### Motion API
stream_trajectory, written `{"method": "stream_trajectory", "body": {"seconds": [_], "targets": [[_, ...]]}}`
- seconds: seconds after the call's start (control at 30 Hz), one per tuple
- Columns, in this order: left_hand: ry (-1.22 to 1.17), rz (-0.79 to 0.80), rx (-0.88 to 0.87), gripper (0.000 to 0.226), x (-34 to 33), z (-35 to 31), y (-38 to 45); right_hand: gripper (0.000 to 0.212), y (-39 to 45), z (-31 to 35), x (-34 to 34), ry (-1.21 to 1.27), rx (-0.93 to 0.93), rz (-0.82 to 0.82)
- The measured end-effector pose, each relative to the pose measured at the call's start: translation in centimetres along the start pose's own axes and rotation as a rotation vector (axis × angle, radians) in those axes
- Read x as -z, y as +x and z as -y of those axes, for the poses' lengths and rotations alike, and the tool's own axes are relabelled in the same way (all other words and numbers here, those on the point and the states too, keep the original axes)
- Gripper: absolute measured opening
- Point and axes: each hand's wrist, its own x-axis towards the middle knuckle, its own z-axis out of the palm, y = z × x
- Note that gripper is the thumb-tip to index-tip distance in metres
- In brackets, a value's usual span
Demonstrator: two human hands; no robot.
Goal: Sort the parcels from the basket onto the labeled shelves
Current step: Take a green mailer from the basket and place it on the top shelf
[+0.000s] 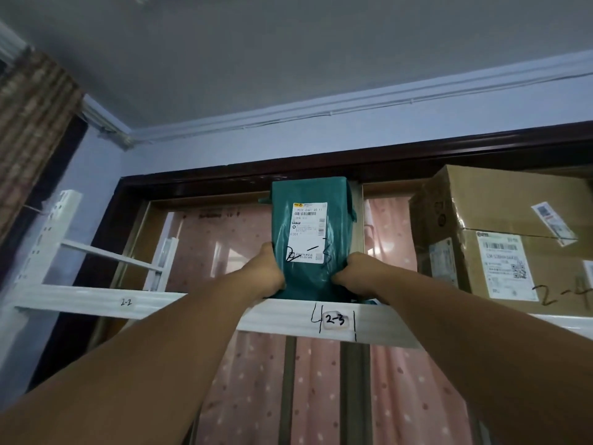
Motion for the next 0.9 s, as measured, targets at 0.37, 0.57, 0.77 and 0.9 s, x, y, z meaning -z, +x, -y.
{"method": "stream_trajectory", "body": {"seconds": [0.37,0.57,0.77,0.9], "targets": [[-0.055,-0.037,0.023,0.086,0.2,0.0,-0.2,0.041,-2.1,0.7,0.9,0.088,0.015,-0.01],[0.107,-0.107,0.079,0.105,-0.1,0.6,1.6,0.063,-4.8,1.1,3.1,0.146,0.047,-0.024],[0.336,-0.136,0.105,0.048,1.7,-4.4,-5.2,0.062,-5.8,0.7,5.4,0.13,0.142,-0.025],[0.446,-0.171,0.124,0.097,2.4,-5.9,-7.0,0.069,-5.3,-0.3,7.0,0.046,0.18,-0.022]]}}
